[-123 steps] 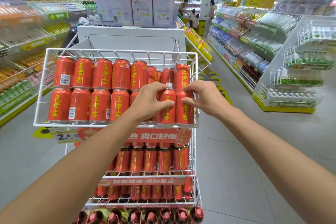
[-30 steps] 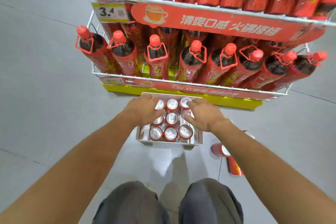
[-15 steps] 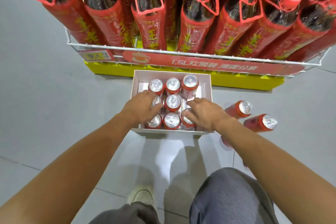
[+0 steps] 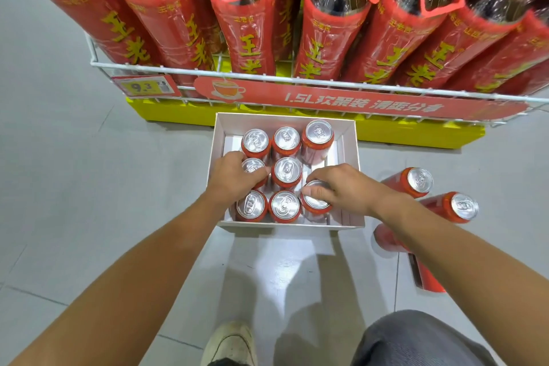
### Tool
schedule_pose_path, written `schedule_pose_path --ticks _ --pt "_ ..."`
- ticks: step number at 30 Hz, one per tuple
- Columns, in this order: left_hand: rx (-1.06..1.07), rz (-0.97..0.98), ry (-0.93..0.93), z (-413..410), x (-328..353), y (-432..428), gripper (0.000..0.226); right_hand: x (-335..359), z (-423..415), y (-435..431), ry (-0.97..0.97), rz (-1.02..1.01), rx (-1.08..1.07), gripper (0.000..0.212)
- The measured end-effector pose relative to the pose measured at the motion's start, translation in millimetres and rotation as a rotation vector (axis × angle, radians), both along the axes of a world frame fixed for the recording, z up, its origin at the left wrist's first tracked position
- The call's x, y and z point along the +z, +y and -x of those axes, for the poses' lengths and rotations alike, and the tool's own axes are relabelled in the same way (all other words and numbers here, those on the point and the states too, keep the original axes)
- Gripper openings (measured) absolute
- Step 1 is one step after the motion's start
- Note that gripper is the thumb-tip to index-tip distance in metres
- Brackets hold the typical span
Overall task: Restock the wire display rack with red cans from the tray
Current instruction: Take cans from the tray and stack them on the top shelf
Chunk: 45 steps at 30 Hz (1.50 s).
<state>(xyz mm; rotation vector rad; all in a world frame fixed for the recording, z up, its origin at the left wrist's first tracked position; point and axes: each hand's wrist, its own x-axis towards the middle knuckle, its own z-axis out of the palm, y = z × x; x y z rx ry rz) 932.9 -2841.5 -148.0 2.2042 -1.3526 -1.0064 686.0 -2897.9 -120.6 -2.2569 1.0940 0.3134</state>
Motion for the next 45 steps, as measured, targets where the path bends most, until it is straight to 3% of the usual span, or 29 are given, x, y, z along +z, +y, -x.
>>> schedule_pose_path --ticks 8,17,23,27,31,36,45 --pt "-0.031 -0.003 0.039 -5 1 -8 0.021 -3 2 -9 -0.057 -0.079 -0.111 0.054" --pt "-0.029 0.019 0.11 -6 14 3 0.009 -5 3 -1 -0.076 -0.174 -0.168 0.054" --pt "-0.067 0.015 0.141 -15 33 -1 0.013 -1 4 6 -0.13 -0.196 -0.205 0.04" --pt "-0.109 0.005 0.185 -28 54 -3 0.028 2 6 12 -0.209 -0.213 -0.319 0.035" --pt "-0.158 0.016 0.23 -42 78 -5 0.019 15 6 15 -0.249 -0.2 -0.364 0.035" --pt "-0.227 -0.045 0.355 -54 106 -8 0.021 46 -1 10 -0.305 -0.233 -0.339 0.018" --pt "-0.343 -0.134 0.354 -59 112 -1 0.02 80 -5 0 -0.406 -0.374 -0.353 0.025"
